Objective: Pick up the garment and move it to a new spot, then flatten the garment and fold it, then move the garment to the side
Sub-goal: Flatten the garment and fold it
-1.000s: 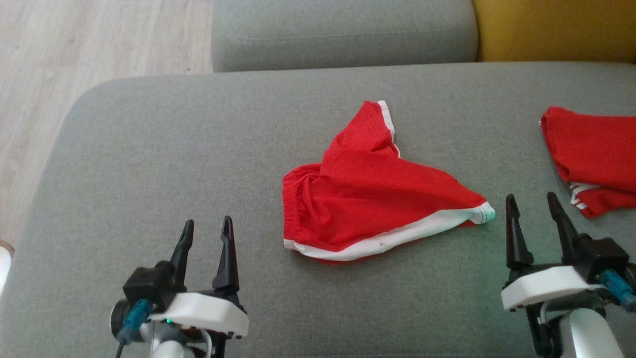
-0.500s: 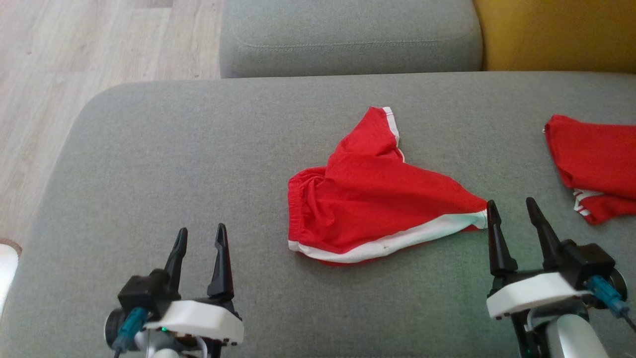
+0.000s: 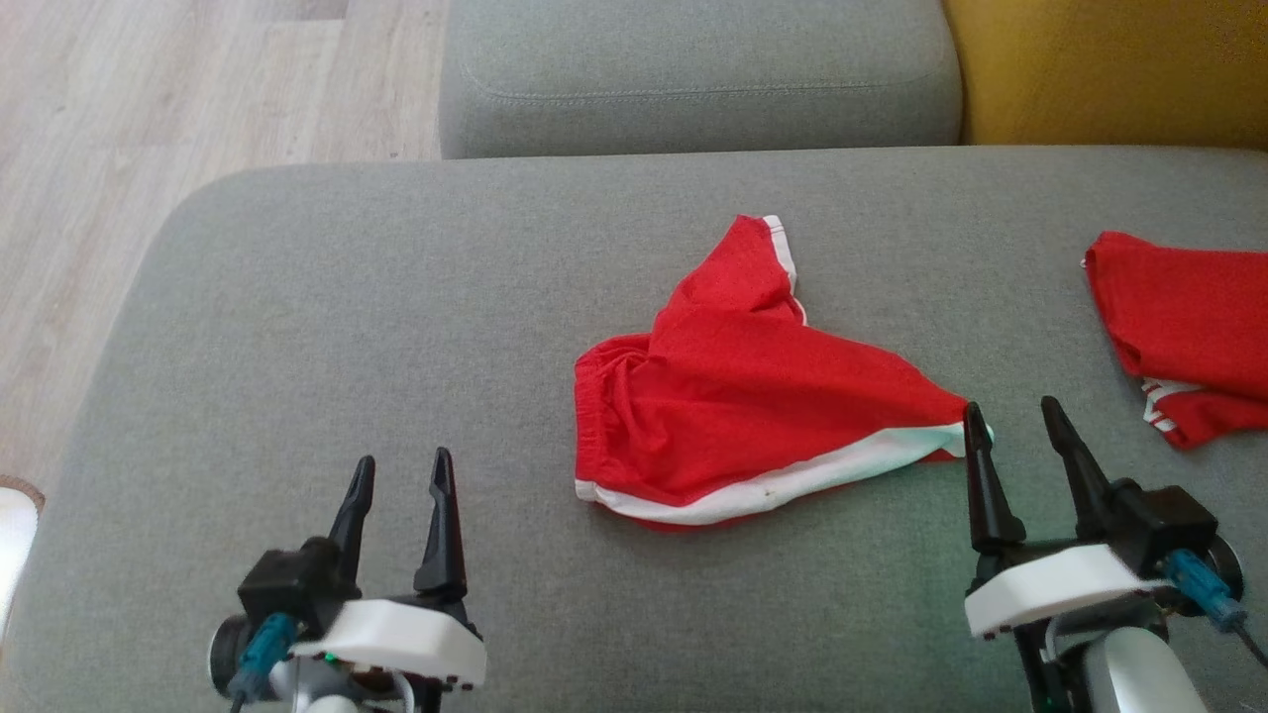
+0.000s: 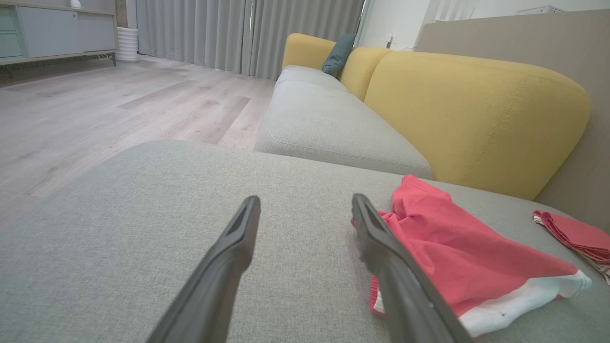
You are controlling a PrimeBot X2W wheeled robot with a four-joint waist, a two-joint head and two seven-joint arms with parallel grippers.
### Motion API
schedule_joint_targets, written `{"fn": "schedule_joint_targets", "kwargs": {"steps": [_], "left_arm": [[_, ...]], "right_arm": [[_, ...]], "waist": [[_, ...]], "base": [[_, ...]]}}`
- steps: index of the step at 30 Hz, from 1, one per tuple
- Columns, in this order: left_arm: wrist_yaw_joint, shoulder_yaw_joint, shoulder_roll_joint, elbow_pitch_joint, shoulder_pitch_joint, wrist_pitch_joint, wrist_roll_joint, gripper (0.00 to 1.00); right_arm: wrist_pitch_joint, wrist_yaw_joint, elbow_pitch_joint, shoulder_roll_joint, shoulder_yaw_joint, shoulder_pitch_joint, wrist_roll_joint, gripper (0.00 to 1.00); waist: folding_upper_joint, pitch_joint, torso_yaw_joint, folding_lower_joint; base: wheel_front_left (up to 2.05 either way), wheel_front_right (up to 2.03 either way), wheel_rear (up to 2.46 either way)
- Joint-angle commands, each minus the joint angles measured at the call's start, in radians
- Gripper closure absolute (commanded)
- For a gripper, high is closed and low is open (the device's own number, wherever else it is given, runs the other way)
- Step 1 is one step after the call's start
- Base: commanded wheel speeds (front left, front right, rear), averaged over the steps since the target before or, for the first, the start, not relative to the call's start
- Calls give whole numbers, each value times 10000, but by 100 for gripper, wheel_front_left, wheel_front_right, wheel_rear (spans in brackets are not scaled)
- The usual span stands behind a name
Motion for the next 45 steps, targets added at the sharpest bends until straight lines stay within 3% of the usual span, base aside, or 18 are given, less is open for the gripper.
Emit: {"fn": "schedule_joint_targets", "kwargs": {"steps": [1,9,19,29,42,43,45], "left_arm": [[-15,303,-49,-250,-270,-124,121,0],[-265,-83,21,191,-365,65,222,0],[-917,-962,233,1632,-1232,778,596,0],[-1147,-1150,219,3362,-2322,642,625,0],[-1340,-1451,88,4297,-3053,247,481,0],[-1359,-1474,83,4331,-3085,223,472,7],[-1424,-1531,76,4394,-3147,182,459,37]], "right_arm": [[3,65,-317,-52,291,-237,16,0],[3,65,-291,-52,302,-242,-3,0],[101,65,-322,-52,437,-332,-55,0],[87,65,-368,-52,440,-581,-110,0],[54,65,-342,-52,409,-748,-139,0],[50,65,-339,-52,393,-747,-145,0],[36,65,-317,-52,366,-758,-149,0]], "waist": [[0,5,-7,0],[0,69,-74,0],[0,486,-498,0],[0,1136,-1047,0],[0,1457,-1413,0],[0,1472,-1429,0],[0,1496,-1455,0]], "base": [[0,0,0],[0,0,0],[0,0,0],[0,0,0],[0,0,0],[0,0,0],[0,0,0]]}}
